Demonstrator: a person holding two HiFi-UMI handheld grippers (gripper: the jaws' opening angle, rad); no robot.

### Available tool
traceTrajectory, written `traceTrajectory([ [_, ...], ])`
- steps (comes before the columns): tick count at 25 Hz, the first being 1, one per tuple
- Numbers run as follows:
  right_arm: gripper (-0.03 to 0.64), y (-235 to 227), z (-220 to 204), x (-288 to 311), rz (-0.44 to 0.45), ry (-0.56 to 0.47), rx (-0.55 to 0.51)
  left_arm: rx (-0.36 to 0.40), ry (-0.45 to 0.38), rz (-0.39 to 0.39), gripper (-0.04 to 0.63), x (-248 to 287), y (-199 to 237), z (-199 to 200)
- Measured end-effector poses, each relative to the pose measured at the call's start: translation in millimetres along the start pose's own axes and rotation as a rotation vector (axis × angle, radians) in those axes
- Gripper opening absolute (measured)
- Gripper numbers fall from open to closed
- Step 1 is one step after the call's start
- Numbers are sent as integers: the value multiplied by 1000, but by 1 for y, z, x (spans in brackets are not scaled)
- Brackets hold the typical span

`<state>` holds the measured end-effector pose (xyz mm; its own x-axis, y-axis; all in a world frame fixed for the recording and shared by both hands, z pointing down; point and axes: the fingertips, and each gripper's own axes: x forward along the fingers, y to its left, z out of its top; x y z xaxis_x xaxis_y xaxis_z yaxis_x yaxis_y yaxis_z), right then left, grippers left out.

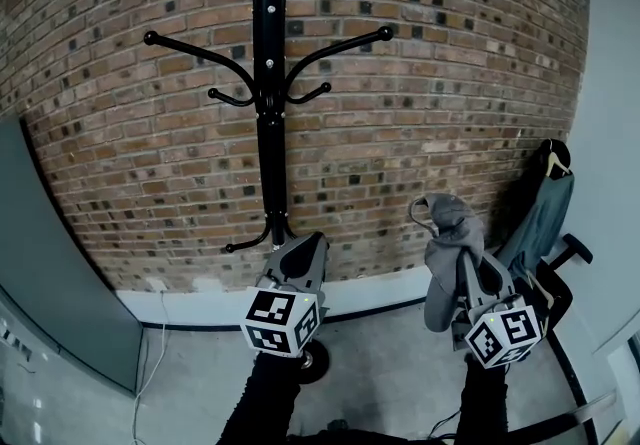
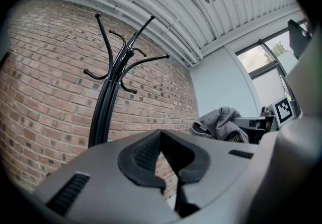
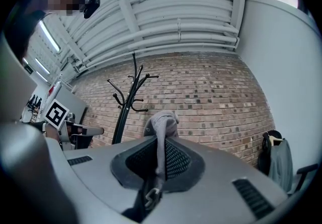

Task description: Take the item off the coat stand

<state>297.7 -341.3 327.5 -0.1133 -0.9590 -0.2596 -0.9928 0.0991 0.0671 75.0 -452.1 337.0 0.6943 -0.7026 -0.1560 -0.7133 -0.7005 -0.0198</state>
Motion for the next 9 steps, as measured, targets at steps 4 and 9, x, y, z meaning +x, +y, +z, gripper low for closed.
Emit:
traceTrajectory([
  [4, 26, 1, -3, 3, 13, 12, 9, 2, -5, 5, 8, 1, 1, 1],
  [9, 26, -4, -4, 4, 22, 19, 6, 6, -2, 4, 8, 5, -2, 1],
])
